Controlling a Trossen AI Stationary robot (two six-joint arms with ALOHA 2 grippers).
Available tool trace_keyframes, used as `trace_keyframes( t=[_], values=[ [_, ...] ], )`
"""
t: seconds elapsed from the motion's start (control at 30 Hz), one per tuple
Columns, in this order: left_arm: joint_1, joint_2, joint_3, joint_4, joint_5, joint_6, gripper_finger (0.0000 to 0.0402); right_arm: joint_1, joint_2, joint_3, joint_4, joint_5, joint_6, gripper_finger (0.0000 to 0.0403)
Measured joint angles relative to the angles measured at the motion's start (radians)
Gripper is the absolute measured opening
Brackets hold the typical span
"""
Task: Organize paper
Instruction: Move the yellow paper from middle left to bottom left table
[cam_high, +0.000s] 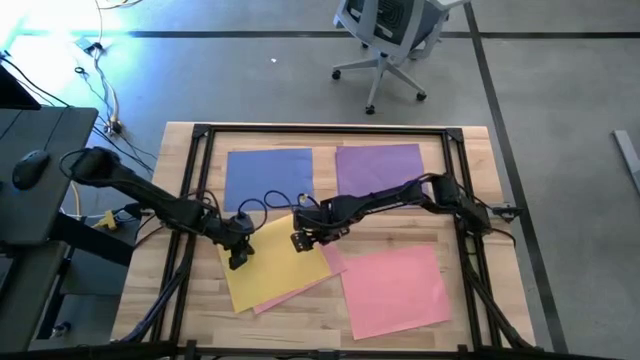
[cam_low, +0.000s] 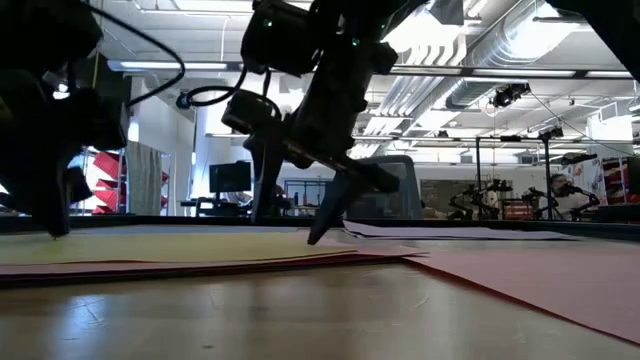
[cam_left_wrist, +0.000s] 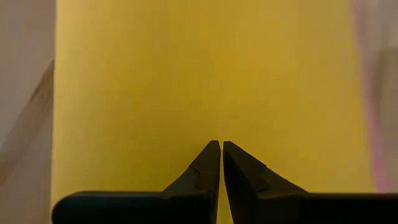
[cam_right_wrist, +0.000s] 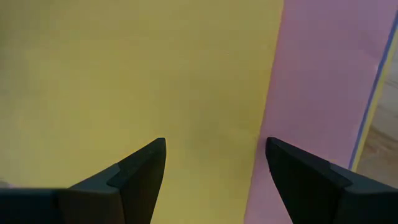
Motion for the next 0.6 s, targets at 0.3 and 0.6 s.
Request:
trace_keyframes(
  t=[0.3,0.6],
  values=[
    [0.000,0.083,-0.003,0.085,-0.004,0.008,0.0000,0.007,0.034,0.000,0.191,-0.057,-0.006,0.0263],
    [0.000,0.111,-0.004,0.133,-0.005,0.020,0.0000,0.012,0.041,0.000,0.211,-0.056,0.021,0.0229]
  ],
)
